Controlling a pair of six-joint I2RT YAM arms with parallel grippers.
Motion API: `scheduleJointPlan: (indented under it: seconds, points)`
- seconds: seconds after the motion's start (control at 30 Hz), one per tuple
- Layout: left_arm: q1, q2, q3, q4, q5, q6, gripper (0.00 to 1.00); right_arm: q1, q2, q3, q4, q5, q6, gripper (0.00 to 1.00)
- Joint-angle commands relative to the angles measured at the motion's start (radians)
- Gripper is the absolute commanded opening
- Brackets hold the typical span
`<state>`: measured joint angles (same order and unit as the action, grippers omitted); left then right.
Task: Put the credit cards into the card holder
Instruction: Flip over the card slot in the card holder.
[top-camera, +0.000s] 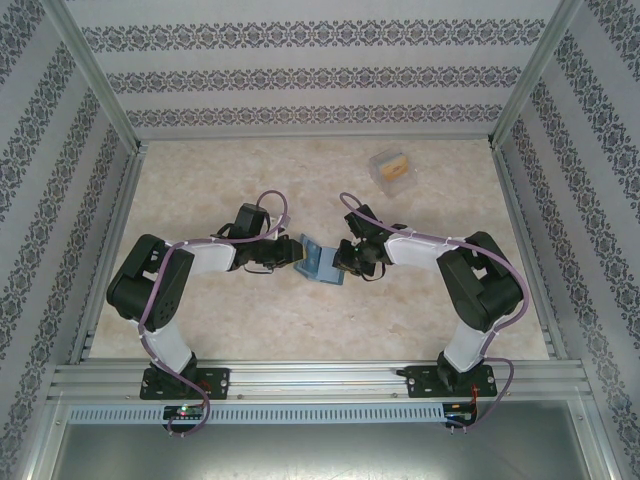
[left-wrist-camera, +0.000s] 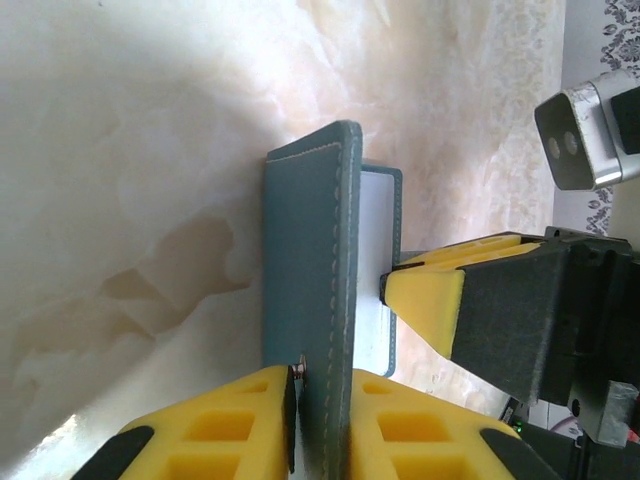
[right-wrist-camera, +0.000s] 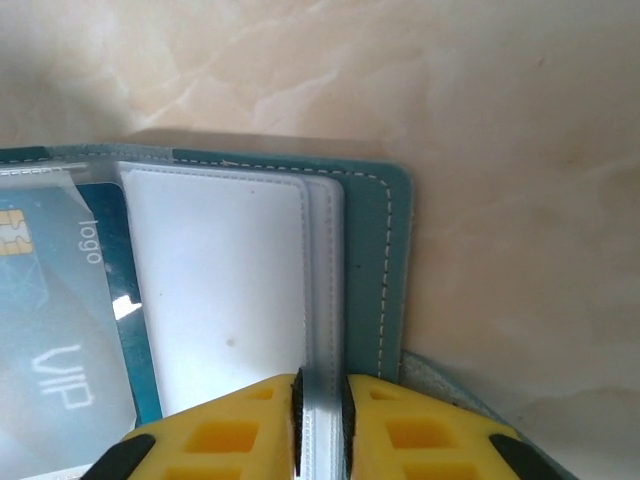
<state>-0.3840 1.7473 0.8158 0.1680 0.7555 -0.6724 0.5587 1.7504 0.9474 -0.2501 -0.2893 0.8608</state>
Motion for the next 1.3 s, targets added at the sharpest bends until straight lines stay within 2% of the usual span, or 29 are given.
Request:
scheduleJointPlan:
  seconds: [0.0,0.13,0.27,0.37,0.57,0.77,1.27]
  points:
    - [0.008,-0.015,0.004,-0.029,-0.012,0.025,0.19,0.007,0.002,0.011,0.018,-0.034,0.004,0.23]
    - [0.008,-0.009,-0.001,-0.029,-0.019,0.019,0.12,0.006,-0.034,0.011,-0.006,-0.020,0.001,0.27]
    - [0.007,-0.009,-0.006,-0.021,-0.025,0.012,0.11,0.013,-0.091,0.002,-0.035,0.054,-0.012,0.31]
    - [0.008,-0.011,-0.007,-0.019,-0.028,0.010,0.11,0.017,-0.113,-0.006,-0.026,0.057,-0.002,0.31]
    - [0.007,-0.007,-0.008,-0.016,-0.025,0.006,0.11,0.027,-0.085,0.006,-0.019,0.049,0.007,0.31]
    - [0.007,-0.008,-0.010,-0.016,-0.026,0.004,0.11,0.037,-0.034,0.009,-0.013,0.047,0.014,0.36]
    - [0.008,-0.002,-0.009,-0.010,-0.021,0.000,0.11,0.047,-0.002,0.025,-0.005,0.043,0.017,0.26]
